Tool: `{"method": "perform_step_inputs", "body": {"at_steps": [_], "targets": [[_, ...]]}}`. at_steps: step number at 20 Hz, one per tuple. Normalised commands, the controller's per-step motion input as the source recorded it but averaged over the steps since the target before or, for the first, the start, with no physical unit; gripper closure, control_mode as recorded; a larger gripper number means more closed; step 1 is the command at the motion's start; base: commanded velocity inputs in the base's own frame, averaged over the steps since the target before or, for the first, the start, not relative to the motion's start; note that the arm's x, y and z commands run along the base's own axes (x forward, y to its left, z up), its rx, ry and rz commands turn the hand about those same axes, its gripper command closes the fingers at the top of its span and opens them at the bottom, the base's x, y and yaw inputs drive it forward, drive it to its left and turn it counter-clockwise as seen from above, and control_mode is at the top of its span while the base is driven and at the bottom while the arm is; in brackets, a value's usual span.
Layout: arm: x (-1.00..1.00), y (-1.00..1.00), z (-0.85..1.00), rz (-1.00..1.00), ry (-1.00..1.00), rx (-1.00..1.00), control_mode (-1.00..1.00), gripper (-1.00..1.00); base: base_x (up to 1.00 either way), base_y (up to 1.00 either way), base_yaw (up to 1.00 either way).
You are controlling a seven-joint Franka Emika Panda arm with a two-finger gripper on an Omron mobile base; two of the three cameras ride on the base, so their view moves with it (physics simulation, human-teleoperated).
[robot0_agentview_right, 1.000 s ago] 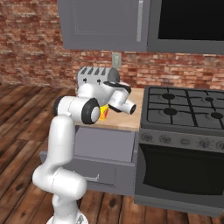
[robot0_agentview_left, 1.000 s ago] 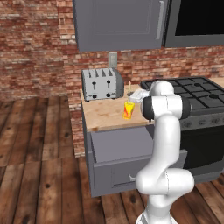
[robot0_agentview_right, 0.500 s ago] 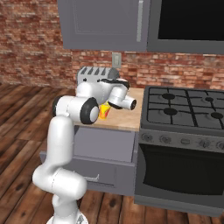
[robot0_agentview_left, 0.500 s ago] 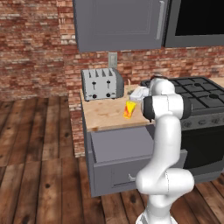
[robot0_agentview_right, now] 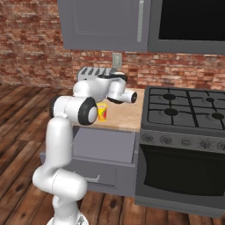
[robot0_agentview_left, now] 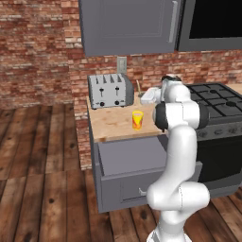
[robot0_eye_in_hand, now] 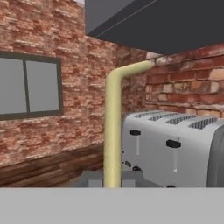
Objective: Pick up the straw from the right drawer and put it inside the smoothie cup.
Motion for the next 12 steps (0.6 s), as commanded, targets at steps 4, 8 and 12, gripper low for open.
{"method": "perform_step_inputs", "body": {"at_steps": [4, 8, 12], "targets": [[0.0, 0.0, 0.06, 0.0, 0.0, -0.06, -1.0, 1.0, 0.0, 0.0, 0.0], [0.0, 0.0, 0.0, 0.0, 0.0, -0.08, -1.0, 1.0, 0.0, 0.0, 0.0], [0.0, 0.08, -0.07, 0.0, 0.02, -0.1, -1.0, 1.0, 0.0, 0.0, 0.0]]}}
